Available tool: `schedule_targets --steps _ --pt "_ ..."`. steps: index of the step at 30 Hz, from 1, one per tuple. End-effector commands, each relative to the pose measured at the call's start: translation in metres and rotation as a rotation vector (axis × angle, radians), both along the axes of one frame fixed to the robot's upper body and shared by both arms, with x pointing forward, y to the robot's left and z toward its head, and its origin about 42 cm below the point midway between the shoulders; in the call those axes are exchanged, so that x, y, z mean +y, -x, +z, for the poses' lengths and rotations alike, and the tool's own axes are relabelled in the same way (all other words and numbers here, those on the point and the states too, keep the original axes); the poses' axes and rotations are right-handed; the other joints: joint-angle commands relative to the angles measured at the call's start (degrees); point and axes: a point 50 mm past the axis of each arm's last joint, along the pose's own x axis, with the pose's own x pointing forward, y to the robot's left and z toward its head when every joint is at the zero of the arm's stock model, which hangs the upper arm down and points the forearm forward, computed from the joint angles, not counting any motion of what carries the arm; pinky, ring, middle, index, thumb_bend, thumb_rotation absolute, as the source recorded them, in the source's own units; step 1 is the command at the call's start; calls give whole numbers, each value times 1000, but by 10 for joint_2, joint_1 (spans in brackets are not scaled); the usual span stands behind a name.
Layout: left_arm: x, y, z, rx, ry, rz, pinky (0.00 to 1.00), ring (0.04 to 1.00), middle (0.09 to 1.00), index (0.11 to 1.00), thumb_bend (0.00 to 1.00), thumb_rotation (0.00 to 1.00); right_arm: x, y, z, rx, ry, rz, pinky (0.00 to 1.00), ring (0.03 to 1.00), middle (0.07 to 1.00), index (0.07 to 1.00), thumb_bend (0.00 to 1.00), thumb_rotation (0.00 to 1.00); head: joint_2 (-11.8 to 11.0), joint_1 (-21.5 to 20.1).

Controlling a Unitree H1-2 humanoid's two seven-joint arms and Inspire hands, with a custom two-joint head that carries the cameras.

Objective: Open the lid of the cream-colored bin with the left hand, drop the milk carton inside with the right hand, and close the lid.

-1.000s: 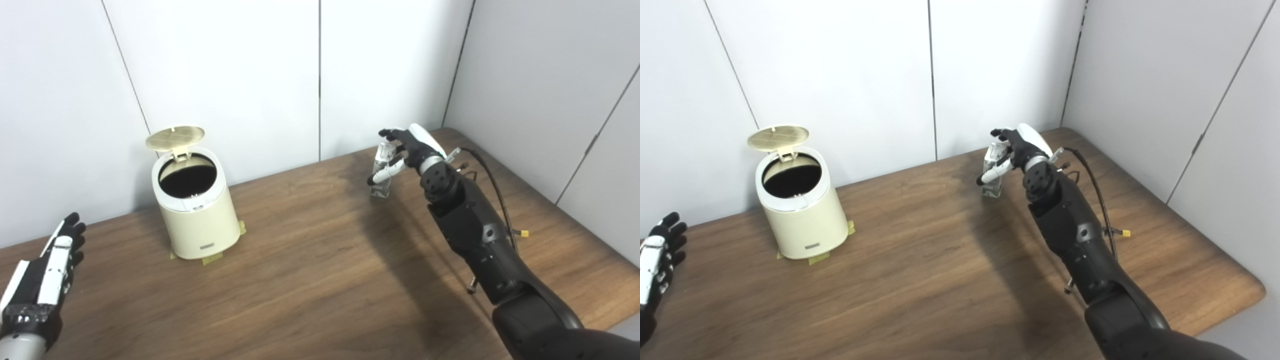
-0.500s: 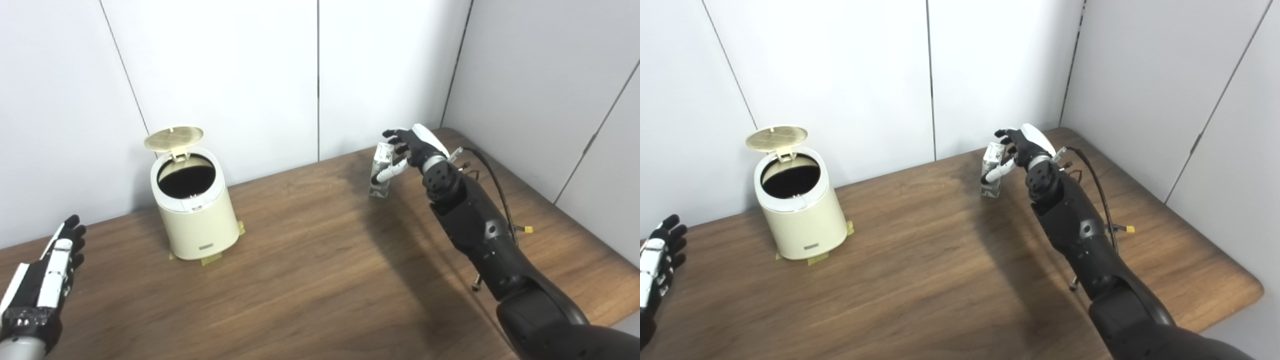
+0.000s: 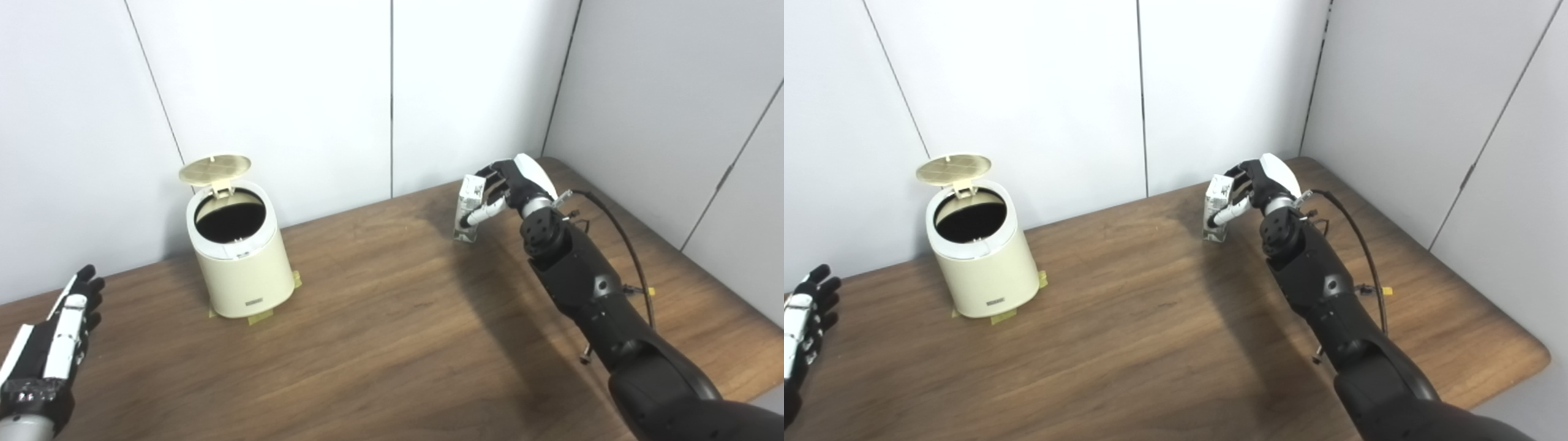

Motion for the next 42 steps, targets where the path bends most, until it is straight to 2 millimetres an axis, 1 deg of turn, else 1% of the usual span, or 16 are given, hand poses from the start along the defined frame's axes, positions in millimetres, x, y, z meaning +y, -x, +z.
schedule_targets --steps 1,2,5,9,16,20,23,26,31,33,34,35,37,38,40,42 --pt "1 -5 22 -92 -11 -3 1000 998 979 1000 362 1000 0 -11 31 -109 36 15 545 568 585 518 611 100 2 1" --pt "1 -6 22 -96 -10 -2 1000 999 979 1000 361 1000 2 -10 30 -125 50 12 544 559 568 496 553 95 3 1" --pt "2 -6 23 -91 -10 3 1000 997 980 1000 361 1000 7 -8 27 -178 59 1 496 510 511 481 533 12 3 1" --pt "3 -5 24 -75 -2 14 1000 998 980 1000 362 1000 9 -7 24 -201 62 -7 423 461 454 484 533 0 3 0" --pt "3 -4 22 -77 12 8 1000 998 986 1000 336 1000 14 -4 25 -231 61 13 404 439 441 489 533 0 4 11" --pt "3 -4 20 -82 10 -2 1000 1000 988 1000 347 1000 21 0 33 -289 46 33 370 408 456 512 522 0 5 26" --pt "4 -4 18 -83 9 -12 1000 1000 996 1000 320 1000 33 5 43 -348 55 76 371 398 463 504 521 0 5 38" --pt "3 -4 16 -71 13 -12 1000 1000 1000 1000 319 999 47 8 54 -402 29 107 406 423 487 488 522 0 4 55" --pt "3 -3 10 -67 3 -8 1000 1000 993 1000 323 990 75 14 74 -494 56 201 395 425 506 480 521 0 3 85" --pt "1 -2 7 -62 -13 -12 1000 1000 992 1000 333 975 88 18 82 -515 47 229 400 430 506 477 521 0 2 112" --pt "0 -2 6 -59 -17 -14 1000 1000 991 1000 346 949 91 19 84 -519 42 236 412 438 505 474 521 0 2 116" --pt "-2 -1 5 -56 -14 -9 1000 1000 991 1000 350 939 96 20 87 -527 45 259 416 440 505 473 521 0 1 137" --pt "-6 0 2 -56 -13 -3 1000 998 978 1000 370 890 101 22 91 -540 68 302 432 452 502 468 522 0 0 152" --pt "-7 1 -1 -57 -15 -9 1000 997 974 1000 377 877 106 22 94 -548 70 324 438 457 500 467 522 0 -2 171" --pt "-11 2 -4 -60 -20 -14 1000 988 971 996 407 868 112 21 99 -556 70 347 443 457 491 475 522 0 -4 191" --pt "-16 4 -6 -54 -38 -8 1000 990 970 989 435 863 125 23 106 -578 61 378 442 457 490 474 522 0 -6 208"
